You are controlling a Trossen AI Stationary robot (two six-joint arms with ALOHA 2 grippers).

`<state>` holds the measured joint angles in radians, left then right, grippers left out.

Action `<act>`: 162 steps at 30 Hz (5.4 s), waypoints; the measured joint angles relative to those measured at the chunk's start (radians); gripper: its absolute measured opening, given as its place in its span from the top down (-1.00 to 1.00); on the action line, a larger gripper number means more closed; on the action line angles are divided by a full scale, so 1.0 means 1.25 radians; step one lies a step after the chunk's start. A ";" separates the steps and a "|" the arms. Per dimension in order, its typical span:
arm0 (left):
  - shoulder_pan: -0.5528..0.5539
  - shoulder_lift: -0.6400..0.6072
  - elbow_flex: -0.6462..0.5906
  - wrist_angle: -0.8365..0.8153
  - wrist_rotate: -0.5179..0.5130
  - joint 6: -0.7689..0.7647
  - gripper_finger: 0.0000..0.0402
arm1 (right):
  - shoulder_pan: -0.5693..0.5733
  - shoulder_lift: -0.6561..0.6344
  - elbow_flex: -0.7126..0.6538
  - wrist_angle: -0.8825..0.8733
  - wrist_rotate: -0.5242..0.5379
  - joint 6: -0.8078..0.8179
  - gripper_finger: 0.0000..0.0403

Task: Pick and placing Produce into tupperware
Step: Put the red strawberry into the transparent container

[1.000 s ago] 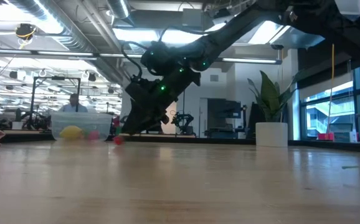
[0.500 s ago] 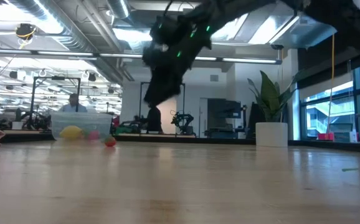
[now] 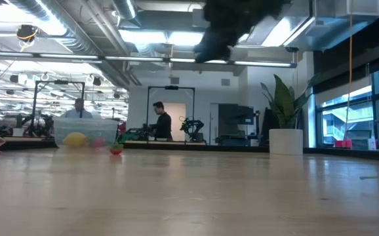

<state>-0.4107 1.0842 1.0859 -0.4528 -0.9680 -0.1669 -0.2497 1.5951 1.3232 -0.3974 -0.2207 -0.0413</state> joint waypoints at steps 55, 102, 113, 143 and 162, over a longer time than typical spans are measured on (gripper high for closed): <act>0.418 0.435 0.000 -0.341 0.563 0.368 -0.11 | 0.000 -0.367 -0.480 0.350 0.014 0.258 -0.12; 0.494 0.446 -0.205 -0.054 0.593 0.223 -0.11 | 0.000 -0.367 -0.480 0.368 0.015 0.248 -0.12; 0.516 0.447 -0.205 -0.046 0.627 0.219 -0.04 | 0.000 -0.367 -0.480 0.368 0.015 0.244 -0.12; 0.517 0.450 -0.205 -0.034 0.661 0.197 0.53 | 0.000 -0.367 -0.480 0.368 0.015 0.239 -0.12; 0.573 0.239 -0.011 -0.220 0.468 0.204 0.64 | 0.000 -0.367 -0.480 0.368 0.015 0.236 -0.12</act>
<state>0.3051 1.3829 1.0727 -0.7272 -0.3830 0.0879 -0.2495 1.1366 0.7227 0.0624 -0.2020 0.2531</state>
